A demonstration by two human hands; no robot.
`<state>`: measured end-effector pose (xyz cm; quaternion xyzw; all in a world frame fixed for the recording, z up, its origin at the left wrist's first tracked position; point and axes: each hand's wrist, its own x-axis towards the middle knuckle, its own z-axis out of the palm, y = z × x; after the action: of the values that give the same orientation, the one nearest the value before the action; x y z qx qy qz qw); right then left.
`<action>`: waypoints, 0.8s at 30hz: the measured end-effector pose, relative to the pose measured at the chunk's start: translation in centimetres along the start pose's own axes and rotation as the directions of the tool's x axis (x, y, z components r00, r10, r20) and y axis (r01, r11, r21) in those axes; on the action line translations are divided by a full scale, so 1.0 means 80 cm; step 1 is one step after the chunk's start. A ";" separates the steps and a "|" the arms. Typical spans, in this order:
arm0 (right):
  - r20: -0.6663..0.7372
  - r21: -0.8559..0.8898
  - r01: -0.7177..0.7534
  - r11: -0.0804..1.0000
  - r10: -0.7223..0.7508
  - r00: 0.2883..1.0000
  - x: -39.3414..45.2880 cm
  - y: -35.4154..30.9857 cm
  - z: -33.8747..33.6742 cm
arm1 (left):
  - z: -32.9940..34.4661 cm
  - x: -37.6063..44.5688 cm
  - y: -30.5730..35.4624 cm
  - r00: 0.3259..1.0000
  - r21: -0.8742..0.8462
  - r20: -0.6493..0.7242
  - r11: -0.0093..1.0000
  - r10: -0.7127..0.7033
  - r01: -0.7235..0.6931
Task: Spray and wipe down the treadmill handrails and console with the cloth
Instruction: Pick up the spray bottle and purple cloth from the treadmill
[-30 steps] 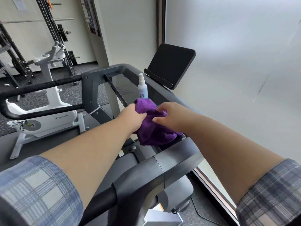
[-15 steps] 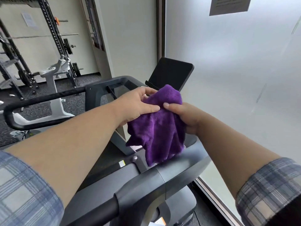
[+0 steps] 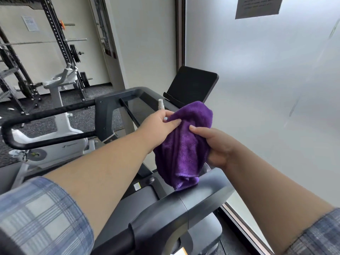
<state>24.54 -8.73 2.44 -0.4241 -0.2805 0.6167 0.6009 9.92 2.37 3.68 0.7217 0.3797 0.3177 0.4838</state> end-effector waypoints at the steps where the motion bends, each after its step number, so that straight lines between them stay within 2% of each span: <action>1: -0.041 -0.004 -0.034 0.999 0.034 0.999 -0.001 0.000 -0.004 | 0.001 0.001 -0.008 1.000 0.024 -0.016 0.999 -0.023 0.023; 4: -0.165 0.035 -0.095 0.995 0.100 0.981 -0.004 0.003 -0.013 | -0.001 0.004 -0.031 0.977 0.095 -0.194 0.990 -0.087 0.107; 6: -0.226 0.091 -0.085 0.992 0.104 0.969 -0.006 0.008 -0.017 | -0.006 0.010 -0.042 0.931 0.212 -0.363 0.969 -0.044 0.129; 7: -0.245 0.114 -0.073 0.991 0.099 0.965 -0.008 0.010 -0.017 | -0.009 0.016 -0.048 0.915 0.269 -0.403 0.955 -0.006 0.125; 10: -0.279 0.159 -0.044 0.986 0.087 0.956 -0.010 0.014 -0.018 | -0.010 0.046 -0.051 0.926 0.418 -0.369 0.905 0.082 0.086; 14: -0.297 0.218 -0.023 0.976 0.089 0.951 -0.012 0.017 -0.026 | 0.005 0.091 -0.046 0.952 0.534 -0.278 0.844 0.125 0.045; 20: -0.293 0.285 0.040 0.958 0.048 0.955 -0.019 0.023 -0.028 | 0.025 0.116 -0.059 0.945 0.565 -0.301 0.822 0.128 0.069; 24: -0.226 0.321 0.061 0.945 0.014 0.974 -0.018 0.029 -0.017 | 0.024 0.118 -0.064 0.935 0.560 -0.326 0.825 0.141 0.071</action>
<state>24.41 -10.68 0.06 -0.3826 -0.1099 0.5952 0.6981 15.07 10.87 -0.92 0.7699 0.5234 0.3248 0.1668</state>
